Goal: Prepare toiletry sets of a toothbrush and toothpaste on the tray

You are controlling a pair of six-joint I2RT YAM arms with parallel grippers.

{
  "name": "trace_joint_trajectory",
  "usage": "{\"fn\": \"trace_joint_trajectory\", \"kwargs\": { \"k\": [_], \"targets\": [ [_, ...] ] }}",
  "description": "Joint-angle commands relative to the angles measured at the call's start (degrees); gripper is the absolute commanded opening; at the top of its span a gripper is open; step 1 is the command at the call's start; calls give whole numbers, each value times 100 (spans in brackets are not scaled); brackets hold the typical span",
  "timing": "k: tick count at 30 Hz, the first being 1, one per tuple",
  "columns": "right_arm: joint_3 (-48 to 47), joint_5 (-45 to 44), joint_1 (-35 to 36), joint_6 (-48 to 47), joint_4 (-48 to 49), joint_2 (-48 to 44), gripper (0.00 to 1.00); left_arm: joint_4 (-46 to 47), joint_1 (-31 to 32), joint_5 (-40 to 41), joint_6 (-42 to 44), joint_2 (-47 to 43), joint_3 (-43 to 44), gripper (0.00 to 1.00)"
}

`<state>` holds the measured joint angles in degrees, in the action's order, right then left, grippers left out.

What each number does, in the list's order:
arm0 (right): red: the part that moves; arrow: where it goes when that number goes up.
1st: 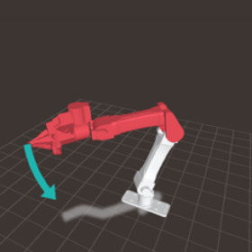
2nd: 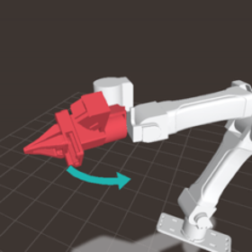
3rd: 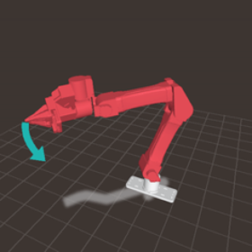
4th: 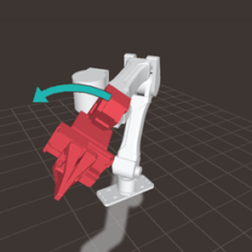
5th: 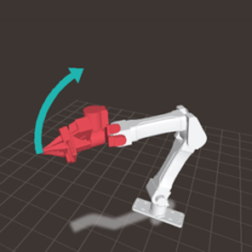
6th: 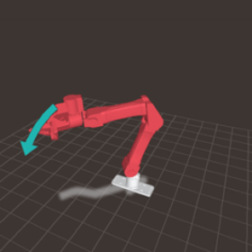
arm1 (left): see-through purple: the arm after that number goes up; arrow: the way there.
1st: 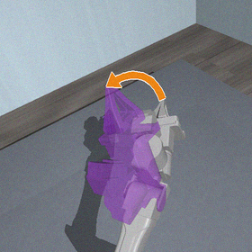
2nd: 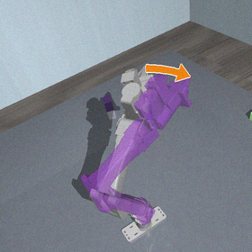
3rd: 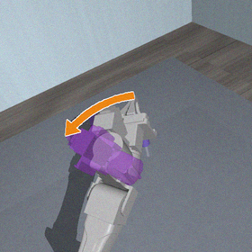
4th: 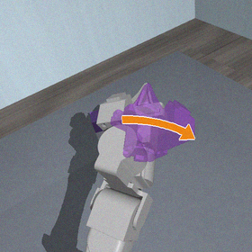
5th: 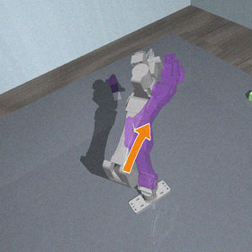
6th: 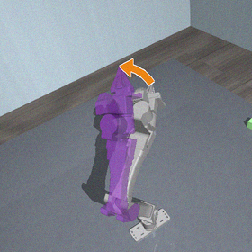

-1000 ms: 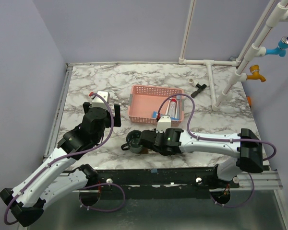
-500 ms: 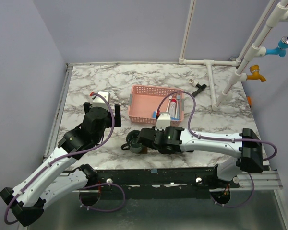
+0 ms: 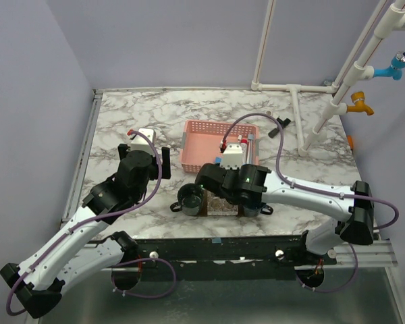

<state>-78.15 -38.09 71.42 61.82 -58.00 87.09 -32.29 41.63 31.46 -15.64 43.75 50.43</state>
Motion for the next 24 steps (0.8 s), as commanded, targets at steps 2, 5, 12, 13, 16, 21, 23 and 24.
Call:
{"fn": "trace_joint_trajectory", "kwargs": {
  "k": [2,5,12,13,16,21,23,24],
  "targets": [
    [-211,-46,-618,-847,104,-164,32,5,-31,91,-20,19,117,96],
    [-153,186,-1066,-1255,390,-210,32,5,-27,121,-11,42,108,96],
    [-100,643,-2034,-2067,1041,16,35,-2,-31,172,26,117,124,96],
    [-74,766,-2195,-2162,1188,70,36,-5,-25,205,32,117,124,96],
    [-69,1071,-2579,-2402,1493,273,36,-13,-28,245,56,134,124,97],
    [-257,1312,-2966,-2633,1796,779,43,-5,-32,241,70,165,142,99],
    [-384,1348,-3092,-2696,1824,1036,45,3,-30,215,70,172,142,99],
    [-439,1338,-3150,-2731,1855,1129,46,4,-32,209,70,172,142,99]
  ]
}}
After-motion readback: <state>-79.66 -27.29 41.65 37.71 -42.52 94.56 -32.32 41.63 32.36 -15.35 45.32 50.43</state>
